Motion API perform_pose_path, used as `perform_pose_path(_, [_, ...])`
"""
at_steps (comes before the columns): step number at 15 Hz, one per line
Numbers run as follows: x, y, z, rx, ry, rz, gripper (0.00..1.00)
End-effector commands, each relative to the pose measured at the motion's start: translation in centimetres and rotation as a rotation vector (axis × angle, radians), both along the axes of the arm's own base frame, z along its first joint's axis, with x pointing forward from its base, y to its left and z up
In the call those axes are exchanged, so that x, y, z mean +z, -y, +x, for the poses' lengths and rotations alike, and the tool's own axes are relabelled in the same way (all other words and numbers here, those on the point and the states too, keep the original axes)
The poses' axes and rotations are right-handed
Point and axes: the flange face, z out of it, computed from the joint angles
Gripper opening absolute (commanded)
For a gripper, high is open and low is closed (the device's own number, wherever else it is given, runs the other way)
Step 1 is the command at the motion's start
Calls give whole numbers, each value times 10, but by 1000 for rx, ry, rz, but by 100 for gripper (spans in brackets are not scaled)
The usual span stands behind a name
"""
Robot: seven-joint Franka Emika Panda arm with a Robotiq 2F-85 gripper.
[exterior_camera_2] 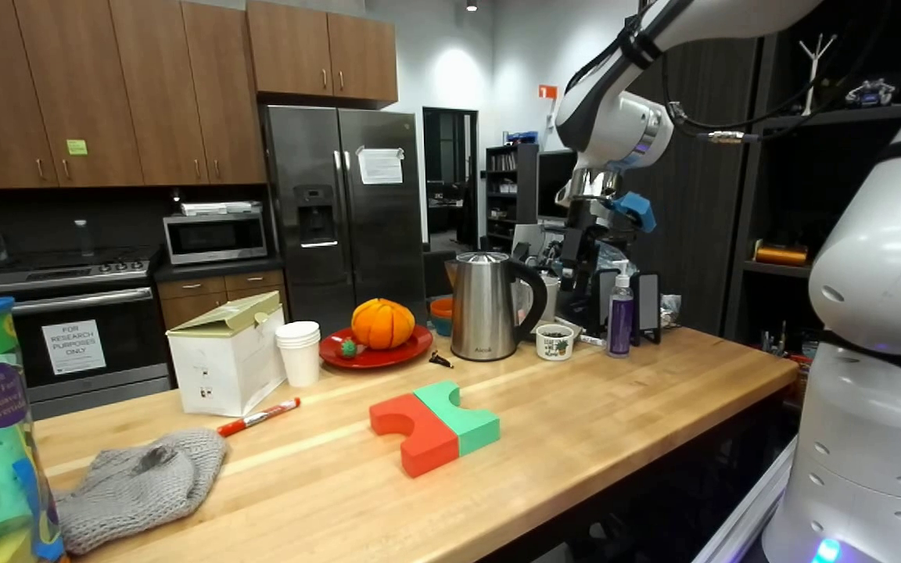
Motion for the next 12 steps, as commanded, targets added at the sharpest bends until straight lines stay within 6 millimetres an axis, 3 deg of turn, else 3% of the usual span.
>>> perform_pose_path(1, [-9, -24, 4, 10, 32, -15, 100])
perform_pose_path(12, [-37, -132, 8, 144, 110, -83, 100])
